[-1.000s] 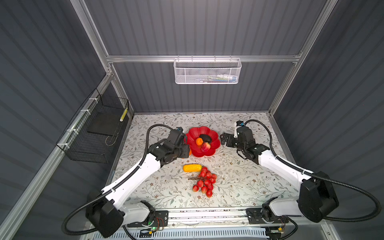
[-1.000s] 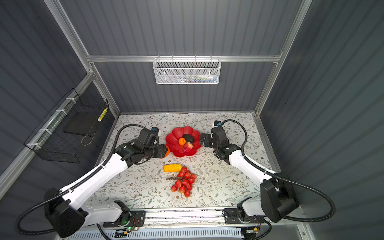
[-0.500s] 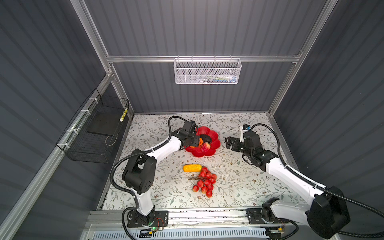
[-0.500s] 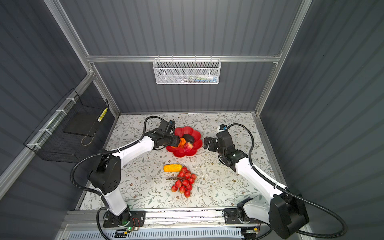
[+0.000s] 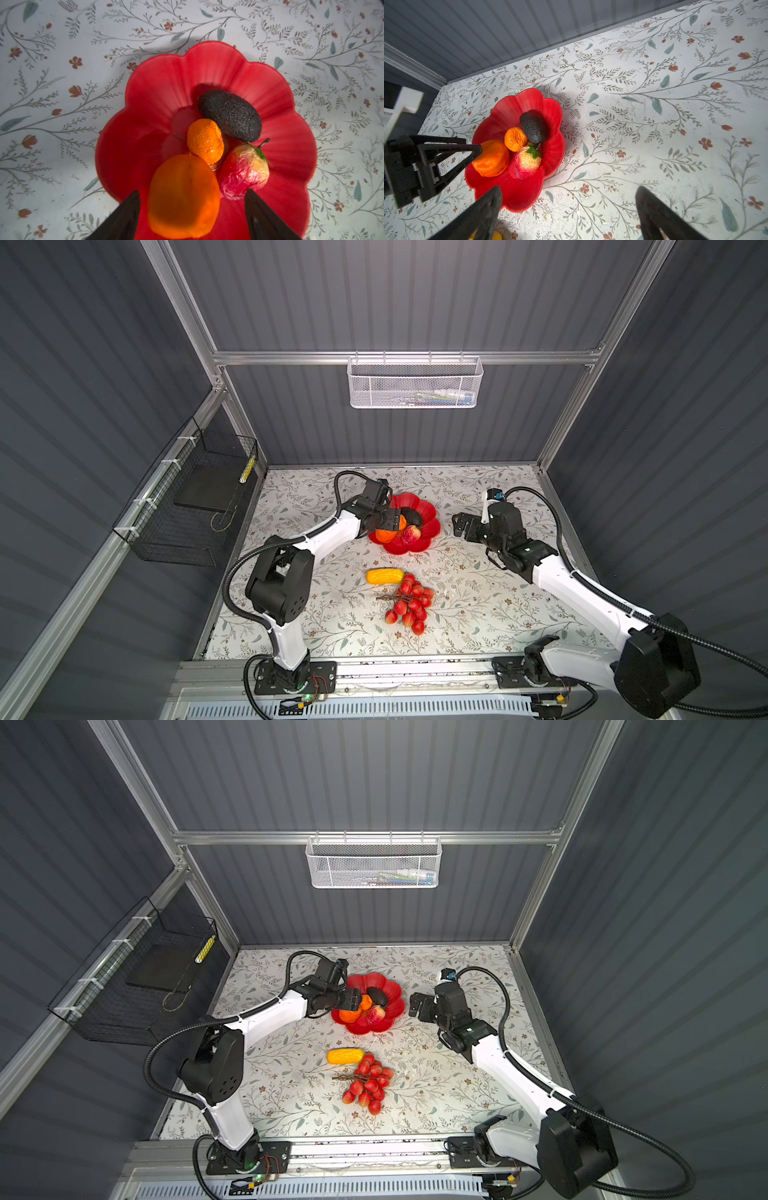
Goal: Place and organize the fake fruits in the fruit bowl
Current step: 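Grasp the large orange mango with the left gripper and place it in the bowl, then lower the left gripper onto the yellow squash and grasp it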
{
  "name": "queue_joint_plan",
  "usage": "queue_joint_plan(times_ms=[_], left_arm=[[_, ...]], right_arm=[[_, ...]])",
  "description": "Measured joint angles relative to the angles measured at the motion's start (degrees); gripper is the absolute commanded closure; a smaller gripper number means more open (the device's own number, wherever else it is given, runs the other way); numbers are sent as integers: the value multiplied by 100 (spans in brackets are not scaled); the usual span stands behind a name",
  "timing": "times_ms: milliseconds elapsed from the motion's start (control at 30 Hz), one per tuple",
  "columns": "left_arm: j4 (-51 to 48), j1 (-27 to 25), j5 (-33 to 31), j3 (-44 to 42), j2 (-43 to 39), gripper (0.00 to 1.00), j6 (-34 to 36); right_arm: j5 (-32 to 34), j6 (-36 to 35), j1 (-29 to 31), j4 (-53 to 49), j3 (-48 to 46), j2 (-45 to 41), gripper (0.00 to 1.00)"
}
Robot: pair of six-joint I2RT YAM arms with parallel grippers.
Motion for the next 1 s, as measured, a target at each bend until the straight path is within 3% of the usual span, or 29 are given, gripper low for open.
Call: queue_joint_plan(times_ms=[233,400,633,1000], left_arm=[[-516,0,-262,-426,-1552,22,754],[-1451,-11,-249,-695,-2389,25,1484],[-2583,-422,-278,-1049,-2271,27,2133],[-2597,-896,-254,-1082,-1211,26,2411]], right_arm=[[0,2,-7,4,0,0,1],[-4,2,-37,68,-2,52,1],[-76,2,-50,90,-2,190,1],[-57,-7,-83,87,-162,-42,1]])
